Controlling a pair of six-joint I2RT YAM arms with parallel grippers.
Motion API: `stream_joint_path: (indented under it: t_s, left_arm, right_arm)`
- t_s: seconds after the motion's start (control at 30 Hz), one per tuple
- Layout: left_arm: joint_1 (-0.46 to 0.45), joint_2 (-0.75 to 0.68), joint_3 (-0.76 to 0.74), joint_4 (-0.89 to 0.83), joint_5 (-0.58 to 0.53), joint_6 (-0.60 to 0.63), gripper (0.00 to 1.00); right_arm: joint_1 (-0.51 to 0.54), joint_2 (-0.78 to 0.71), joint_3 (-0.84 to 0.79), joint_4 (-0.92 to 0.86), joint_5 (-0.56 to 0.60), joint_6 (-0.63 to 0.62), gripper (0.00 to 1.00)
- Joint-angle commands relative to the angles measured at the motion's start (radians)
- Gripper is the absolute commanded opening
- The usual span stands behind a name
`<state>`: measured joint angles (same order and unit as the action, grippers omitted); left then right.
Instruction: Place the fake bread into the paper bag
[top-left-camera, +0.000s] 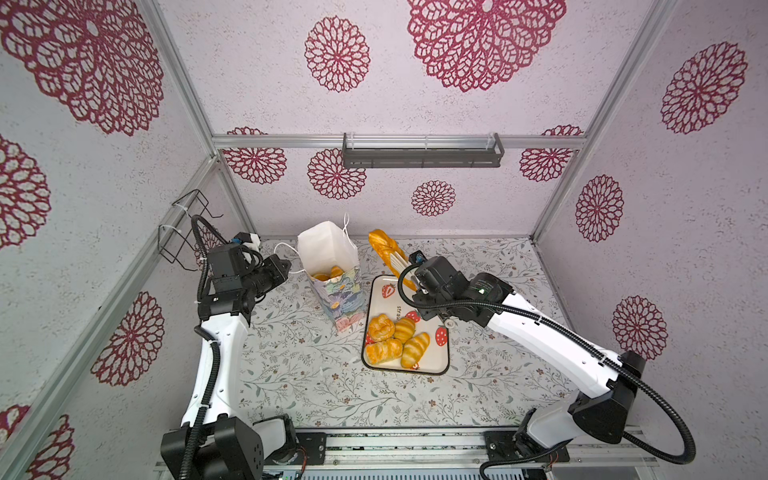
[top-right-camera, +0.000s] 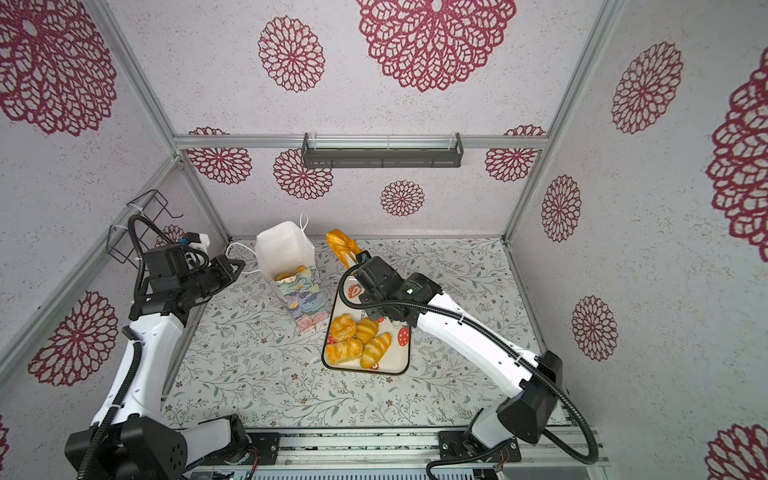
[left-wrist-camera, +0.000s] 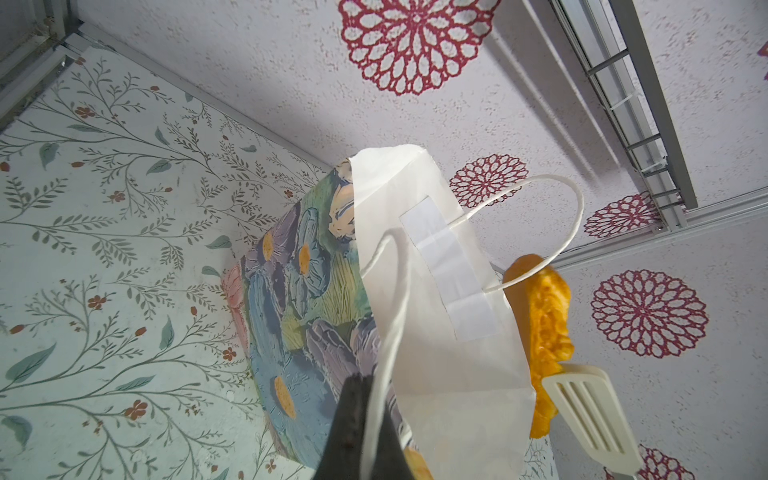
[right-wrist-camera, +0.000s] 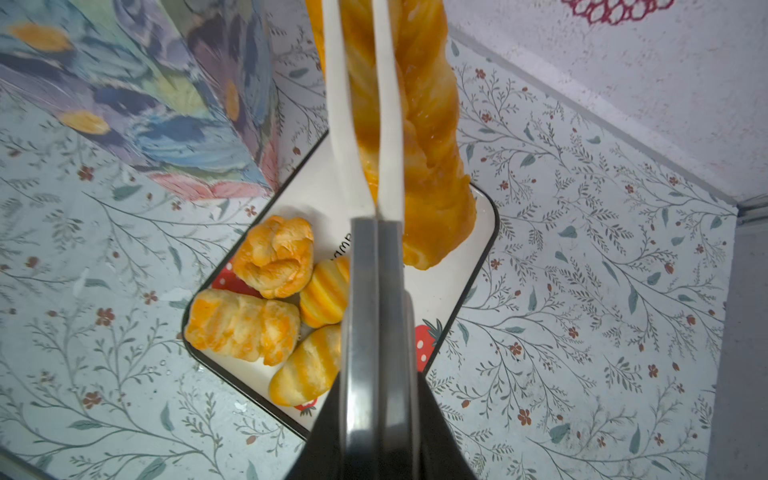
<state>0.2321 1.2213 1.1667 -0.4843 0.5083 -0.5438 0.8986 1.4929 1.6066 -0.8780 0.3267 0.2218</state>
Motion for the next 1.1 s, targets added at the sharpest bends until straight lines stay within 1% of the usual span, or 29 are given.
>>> stream_joint_path:
  t_s: [0.0,0.47,0.63,1.07]
  left_arm:
    - [0.01,-0.006,-0.006,0.015,0.001,0.002,0.0]
    - [0.01,-0.005,-0.006,0.016,0.004,0.0,0.0]
    - [0.01,-0.007,-0.006,0.015,0.003,0.0,0.0]
    - [0.009,-0.009,-0.007,0.015,0.002,0.001,0.0]
  right_arm:
    - [0.015,-0.048,0.073,0.017,-0.009,0.023,0.2]
    - [0.073,0.003,0.271,0.028,-0.051,0.002,0.2]
    - [0.094,0.05,0.359,0.033,-0.055,-0.019,0.2]
    - [0.129,0.209,0.586,0.047,-0.132,-0.048,0.2]
